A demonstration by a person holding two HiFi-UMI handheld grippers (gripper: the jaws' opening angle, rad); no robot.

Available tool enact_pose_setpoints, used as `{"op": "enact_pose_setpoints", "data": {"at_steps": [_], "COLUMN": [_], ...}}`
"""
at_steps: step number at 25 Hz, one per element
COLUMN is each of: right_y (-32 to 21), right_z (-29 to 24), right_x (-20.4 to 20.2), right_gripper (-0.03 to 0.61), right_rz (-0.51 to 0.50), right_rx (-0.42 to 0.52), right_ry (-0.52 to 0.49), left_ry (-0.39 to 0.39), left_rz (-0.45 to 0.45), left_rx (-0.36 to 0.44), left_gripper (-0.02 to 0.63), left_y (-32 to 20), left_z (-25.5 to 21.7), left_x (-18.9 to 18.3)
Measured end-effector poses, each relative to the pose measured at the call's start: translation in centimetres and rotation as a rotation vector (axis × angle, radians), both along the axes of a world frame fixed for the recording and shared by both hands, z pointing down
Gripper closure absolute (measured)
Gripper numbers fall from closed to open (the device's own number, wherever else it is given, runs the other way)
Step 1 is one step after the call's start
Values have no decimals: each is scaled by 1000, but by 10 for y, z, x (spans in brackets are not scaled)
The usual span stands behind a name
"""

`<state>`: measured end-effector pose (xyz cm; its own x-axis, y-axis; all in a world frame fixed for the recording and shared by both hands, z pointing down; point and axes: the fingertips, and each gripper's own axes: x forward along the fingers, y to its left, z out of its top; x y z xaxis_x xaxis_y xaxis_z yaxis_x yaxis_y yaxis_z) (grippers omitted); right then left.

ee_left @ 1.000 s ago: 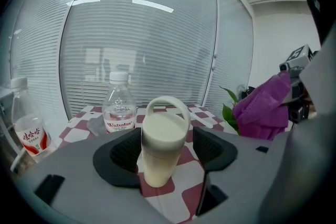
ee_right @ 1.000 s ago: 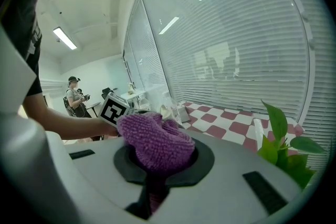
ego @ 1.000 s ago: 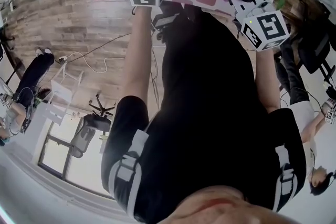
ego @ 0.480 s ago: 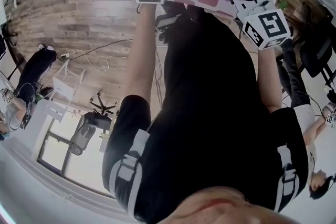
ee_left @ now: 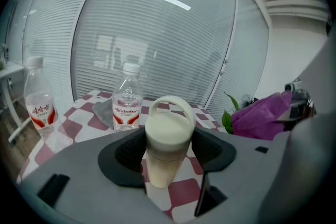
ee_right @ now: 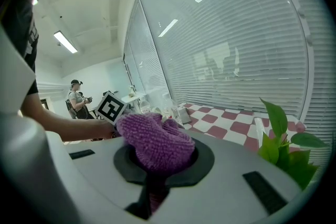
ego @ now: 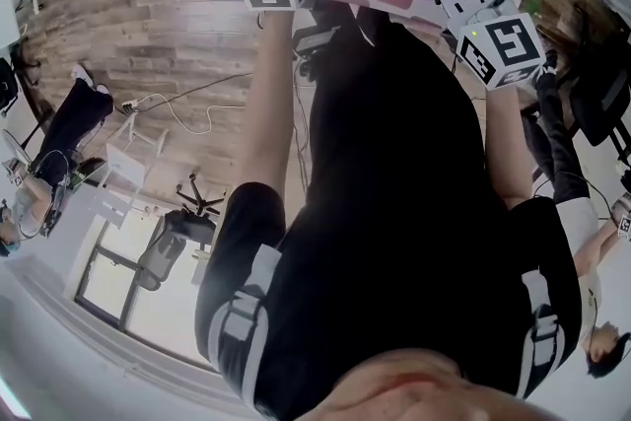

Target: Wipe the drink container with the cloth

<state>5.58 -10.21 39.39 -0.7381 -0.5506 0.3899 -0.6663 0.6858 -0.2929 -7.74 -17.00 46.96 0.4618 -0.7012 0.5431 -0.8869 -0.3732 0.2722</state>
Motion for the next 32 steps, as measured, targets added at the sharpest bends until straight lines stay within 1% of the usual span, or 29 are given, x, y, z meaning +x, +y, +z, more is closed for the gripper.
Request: {"op": "enact_pose_setpoints", "data": {"at_steps": [5,10,12,20,24,27,32], "right_y": [3,9,13,24,32,35,40], "right_z": [2,3,3,13,16,24,39], "right_x": [2,4,5,2,-7,-12,-30], "right_gripper": [538,538,538,538,538,538,538], "right_rz": [6,4,2,-16,-45,-66,-124], "right_rx": [4,7,7,3,10,9,40], "right_ry": [-4,-10,-8,14,40,51,86], "left_ry": [143,212,253,408,439,445,444], "left_rz": [-76,-151,-179,-216,-236,-239,-244], "left_rx": [-128,-212,-248,-349,-361,-359,-349], "left_gripper": [319,319,319,319,319,319,319], "left_y": [17,31,38,55,63,65,72], "left_z": [1,6,9,26,29,30,30], "left_x": [-2,-5,-6,1,-1,-2,-4]}}
